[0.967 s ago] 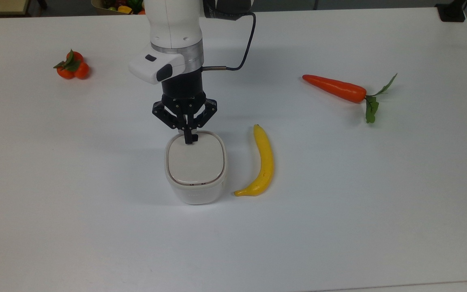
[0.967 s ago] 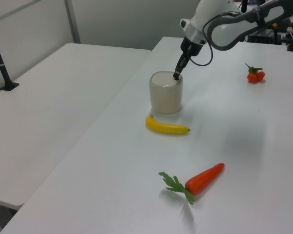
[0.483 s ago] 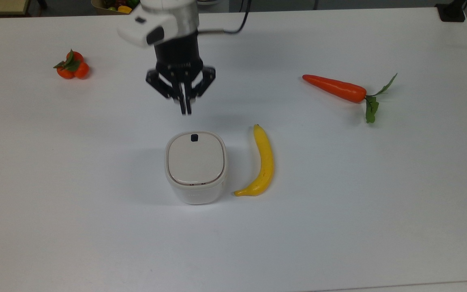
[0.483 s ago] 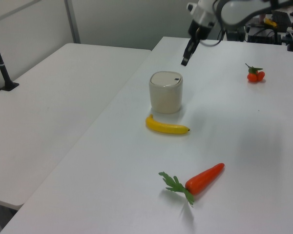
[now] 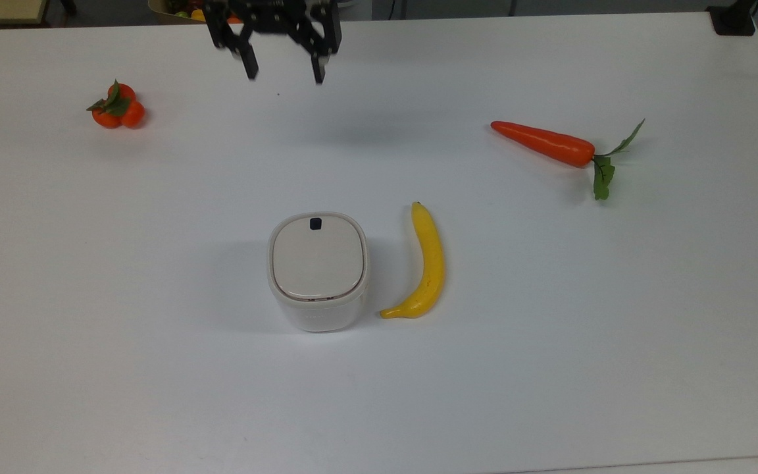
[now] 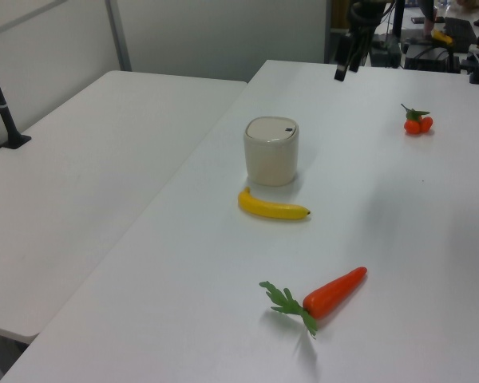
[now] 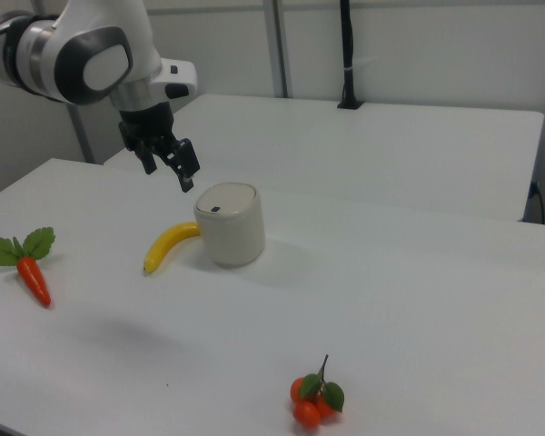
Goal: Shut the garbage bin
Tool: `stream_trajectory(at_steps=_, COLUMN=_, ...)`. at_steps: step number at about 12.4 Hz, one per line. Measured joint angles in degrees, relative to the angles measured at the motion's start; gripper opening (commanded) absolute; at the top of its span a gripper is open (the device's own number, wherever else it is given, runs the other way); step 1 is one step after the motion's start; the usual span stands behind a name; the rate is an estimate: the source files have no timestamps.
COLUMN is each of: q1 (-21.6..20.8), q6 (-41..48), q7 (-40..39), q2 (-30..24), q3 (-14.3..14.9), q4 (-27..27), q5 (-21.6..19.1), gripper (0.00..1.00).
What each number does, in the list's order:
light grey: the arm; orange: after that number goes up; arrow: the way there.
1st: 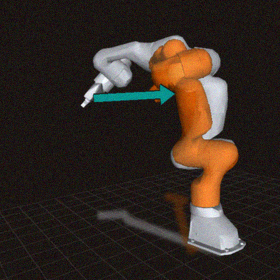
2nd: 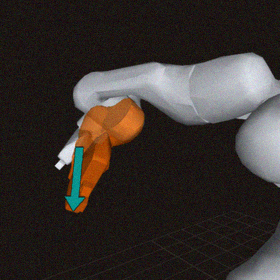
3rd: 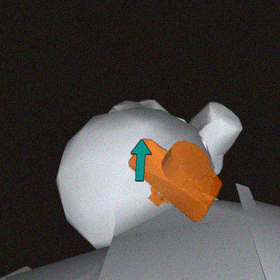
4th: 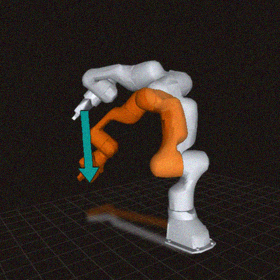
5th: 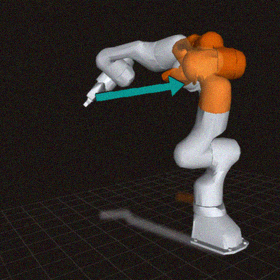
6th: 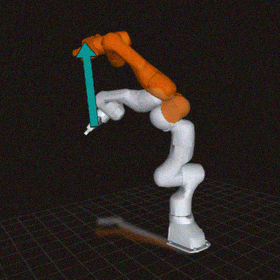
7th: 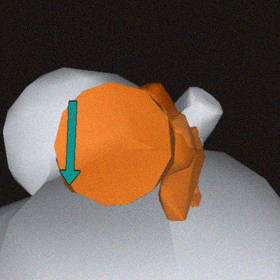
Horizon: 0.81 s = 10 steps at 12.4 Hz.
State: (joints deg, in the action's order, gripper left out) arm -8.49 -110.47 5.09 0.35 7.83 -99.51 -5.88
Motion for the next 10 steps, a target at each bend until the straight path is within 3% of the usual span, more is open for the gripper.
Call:
stream_trajectory(at_steps=3, q1=0.24, q6=7.45, q7=0.92, q2=-1.78, q3=-0.73, q4=1.92, q5=0.00, gripper=1.00)
stream_trajectory(at_steps=6, q1=2.86, q6=11.90, q7=3.11, q2=-2.68, q3=-4.78, q4=3.62, q5=0.00, gripper=1.00)
stream_trajectory(at_steps=10, q1=3.71, q6=12.95, q7=3.74, q2=-2.81, q3=-6.62, q4=3.66, q5=0.70, gripper=1.00)
